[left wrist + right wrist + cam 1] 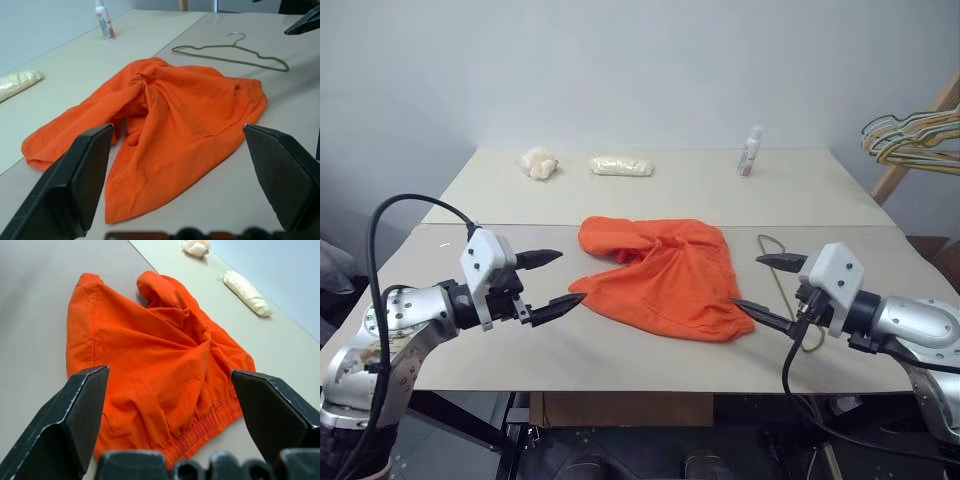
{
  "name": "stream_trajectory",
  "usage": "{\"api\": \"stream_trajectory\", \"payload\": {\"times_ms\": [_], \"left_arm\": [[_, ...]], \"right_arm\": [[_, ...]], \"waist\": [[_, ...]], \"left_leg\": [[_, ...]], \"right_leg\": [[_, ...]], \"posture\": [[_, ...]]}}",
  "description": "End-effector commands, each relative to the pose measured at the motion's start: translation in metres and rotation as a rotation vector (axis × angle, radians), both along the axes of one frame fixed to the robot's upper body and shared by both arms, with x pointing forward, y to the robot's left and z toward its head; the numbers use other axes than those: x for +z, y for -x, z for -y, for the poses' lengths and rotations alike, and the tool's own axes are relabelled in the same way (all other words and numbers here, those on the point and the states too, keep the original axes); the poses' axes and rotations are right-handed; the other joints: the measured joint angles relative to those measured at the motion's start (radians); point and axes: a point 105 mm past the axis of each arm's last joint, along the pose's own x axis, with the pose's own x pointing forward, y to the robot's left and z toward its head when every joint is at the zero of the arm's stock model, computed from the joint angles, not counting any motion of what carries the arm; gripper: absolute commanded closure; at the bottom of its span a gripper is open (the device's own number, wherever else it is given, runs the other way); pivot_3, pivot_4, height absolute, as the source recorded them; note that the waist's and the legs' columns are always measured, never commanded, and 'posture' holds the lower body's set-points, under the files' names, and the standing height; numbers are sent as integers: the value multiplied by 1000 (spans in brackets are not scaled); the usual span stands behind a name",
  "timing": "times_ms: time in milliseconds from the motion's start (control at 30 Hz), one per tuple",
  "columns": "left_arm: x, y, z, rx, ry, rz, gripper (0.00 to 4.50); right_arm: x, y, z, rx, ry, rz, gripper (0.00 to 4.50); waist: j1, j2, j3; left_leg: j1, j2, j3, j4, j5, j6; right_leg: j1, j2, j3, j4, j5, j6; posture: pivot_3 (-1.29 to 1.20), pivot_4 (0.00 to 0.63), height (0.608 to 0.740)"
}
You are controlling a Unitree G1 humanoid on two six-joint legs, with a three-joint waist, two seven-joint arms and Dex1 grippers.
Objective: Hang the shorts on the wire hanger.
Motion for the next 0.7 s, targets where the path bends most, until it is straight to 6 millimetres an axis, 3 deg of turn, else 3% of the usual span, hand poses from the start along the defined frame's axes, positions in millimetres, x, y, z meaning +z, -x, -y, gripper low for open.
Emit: {"api": "stream_trajectory", "payload": {"times_ms": [33,300,467,700], "left_arm": [[13,4,1,-10,1,58,0],[16,4,1,-9,-11,64,0],[13,14,7,-79,-40,37,0],[4,20,5,-87,-36,0,0]], "right_arm": [[8,1,-4,25,11,50,19],[4,1,-6,24,27,52,19],[-9,6,-15,68,246,78,19],[-49,13,-12,135,533,47,19]], "waist": [[0,0,0],[3,0,0],[4,0,0],[0,0,0]], "left_leg": [[0,0,0,0,0,0],[0,0,0,0,0,0],[0,0,0,0,0,0],[0,0,0,0,0,0]], "right_leg": [[0,0,0,0,0,0],[0,0,0,0,0,0],[-1,0,0,0,0,0],[0,0,0,0,0,0]], "posture": [[-93,0,740],[-86,0,740],[-100,0,740],[-127,0,740]]}}
